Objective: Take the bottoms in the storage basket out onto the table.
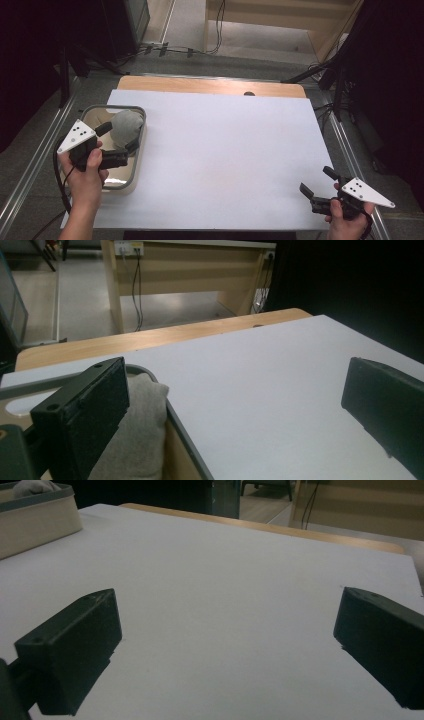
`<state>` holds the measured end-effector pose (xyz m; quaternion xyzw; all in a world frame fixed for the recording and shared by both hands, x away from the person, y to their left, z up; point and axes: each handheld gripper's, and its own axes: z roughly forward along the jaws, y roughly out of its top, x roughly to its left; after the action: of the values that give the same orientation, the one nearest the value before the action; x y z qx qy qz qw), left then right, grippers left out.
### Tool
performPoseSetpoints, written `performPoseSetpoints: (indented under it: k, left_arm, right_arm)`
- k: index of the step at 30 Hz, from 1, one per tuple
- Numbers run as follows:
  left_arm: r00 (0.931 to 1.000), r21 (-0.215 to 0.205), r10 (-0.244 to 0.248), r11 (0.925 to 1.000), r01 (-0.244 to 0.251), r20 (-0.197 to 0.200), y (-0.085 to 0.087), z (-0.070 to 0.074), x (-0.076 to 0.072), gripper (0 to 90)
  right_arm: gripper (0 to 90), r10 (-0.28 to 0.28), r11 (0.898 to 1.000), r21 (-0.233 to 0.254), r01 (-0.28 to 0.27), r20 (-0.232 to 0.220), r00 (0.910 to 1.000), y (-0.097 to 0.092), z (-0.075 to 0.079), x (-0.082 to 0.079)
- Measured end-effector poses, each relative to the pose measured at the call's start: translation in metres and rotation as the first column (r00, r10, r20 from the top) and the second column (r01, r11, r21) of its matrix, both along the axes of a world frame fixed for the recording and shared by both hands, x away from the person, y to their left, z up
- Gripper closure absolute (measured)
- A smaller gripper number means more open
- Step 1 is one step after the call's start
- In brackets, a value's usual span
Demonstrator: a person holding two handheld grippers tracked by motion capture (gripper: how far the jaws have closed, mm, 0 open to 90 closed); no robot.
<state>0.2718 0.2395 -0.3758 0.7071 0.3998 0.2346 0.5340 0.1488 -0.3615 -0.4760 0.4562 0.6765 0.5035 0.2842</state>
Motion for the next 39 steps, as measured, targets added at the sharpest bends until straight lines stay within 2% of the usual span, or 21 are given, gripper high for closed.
performPoseSetpoints:
  k: [4,19,29,33,39]
  left_arm:
    - [1.0,0.007,0.0,1.0,0.0,-0.005,0.001,0.003,0.013,0.0]
    - [0.9991,0.033,0.006,0.9994,-0.005,-0.042,0.001,0.002,0.058,0.0]
    - [0.9954,0.059,0.024,0.9981,-0.018,-0.093,0.004,-0.009,0.082,0.0]
    - [0.9885,0.064,0.049,0.9972,-0.04,-0.143,0.009,-0.017,0.093,0.0]
    - [0.9748,0.108,0.083,0.9923,-0.062,-0.207,0.014,-0.033,0.106,0.0]
  right_arm:
    - [0.0,-0.031,1.0,0.0,0.031,-0.002,0.9995,-0.001,0.0,-0.001]
    - [0.0,-0.032,0.999,-0.003,0.032,-0.002,0.9995,0.0,0.001,-0.001]
    - [0.0,-0.029,1.0,-0.008,0.029,-0.008,0.9995,0.001,0.0,-0.001]
    - [0.0,-0.029,0.999,-0.015,0.029,-0.01,0.9995,0.001,0.0,-0.001]
    - [0.0,-0.026,1.0,-0.013,0.026,-0.015,0.9995,0.002,-0.001,0.001]
